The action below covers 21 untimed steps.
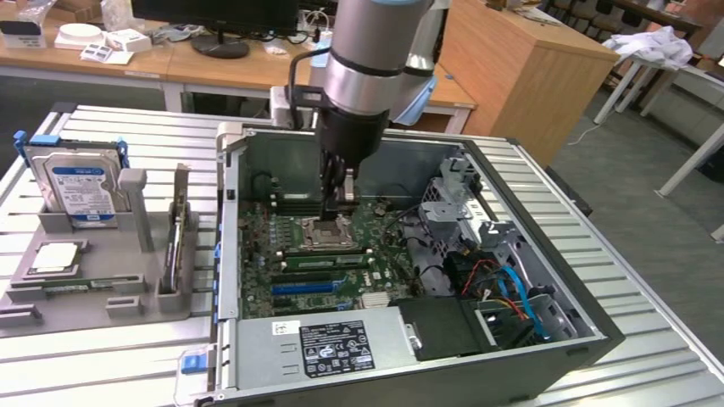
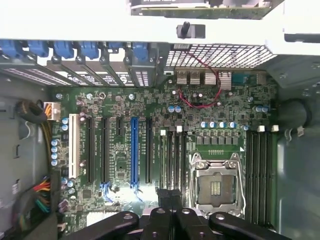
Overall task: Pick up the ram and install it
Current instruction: 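Press down the ram until it locks into place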
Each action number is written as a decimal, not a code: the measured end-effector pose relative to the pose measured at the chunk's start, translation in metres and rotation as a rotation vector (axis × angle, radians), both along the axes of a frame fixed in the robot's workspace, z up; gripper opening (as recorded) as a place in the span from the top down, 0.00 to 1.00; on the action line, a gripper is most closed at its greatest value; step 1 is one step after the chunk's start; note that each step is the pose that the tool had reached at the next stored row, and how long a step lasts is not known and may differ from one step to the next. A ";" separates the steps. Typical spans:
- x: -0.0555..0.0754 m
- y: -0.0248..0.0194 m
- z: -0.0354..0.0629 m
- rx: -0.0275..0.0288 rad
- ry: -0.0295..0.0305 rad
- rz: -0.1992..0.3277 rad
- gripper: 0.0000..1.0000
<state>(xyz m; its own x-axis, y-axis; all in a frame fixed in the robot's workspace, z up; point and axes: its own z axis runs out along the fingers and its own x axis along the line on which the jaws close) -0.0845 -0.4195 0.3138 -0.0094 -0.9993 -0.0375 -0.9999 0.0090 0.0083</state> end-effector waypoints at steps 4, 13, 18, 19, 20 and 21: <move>0.000 0.0000 0.0097 -0.0001 0.0000 0.000 0.89; 0.000 0.0000 0.0284 -0.0001 0.0001 0.000 0.89; 0.000 0.0000 0.0349 0.0000 0.0000 0.000 0.89; 0.000 0.0000 0.0349 0.0001 0.0000 0.000 0.89; 0.000 0.0000 0.0349 0.0000 0.0000 0.000 0.89; 0.000 0.0000 0.0349 0.0000 0.0000 0.000 0.89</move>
<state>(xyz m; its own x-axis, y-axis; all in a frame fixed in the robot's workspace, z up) -0.0845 -0.4195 0.3487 -0.0093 -0.9993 -0.0376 -0.9999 0.0090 0.0083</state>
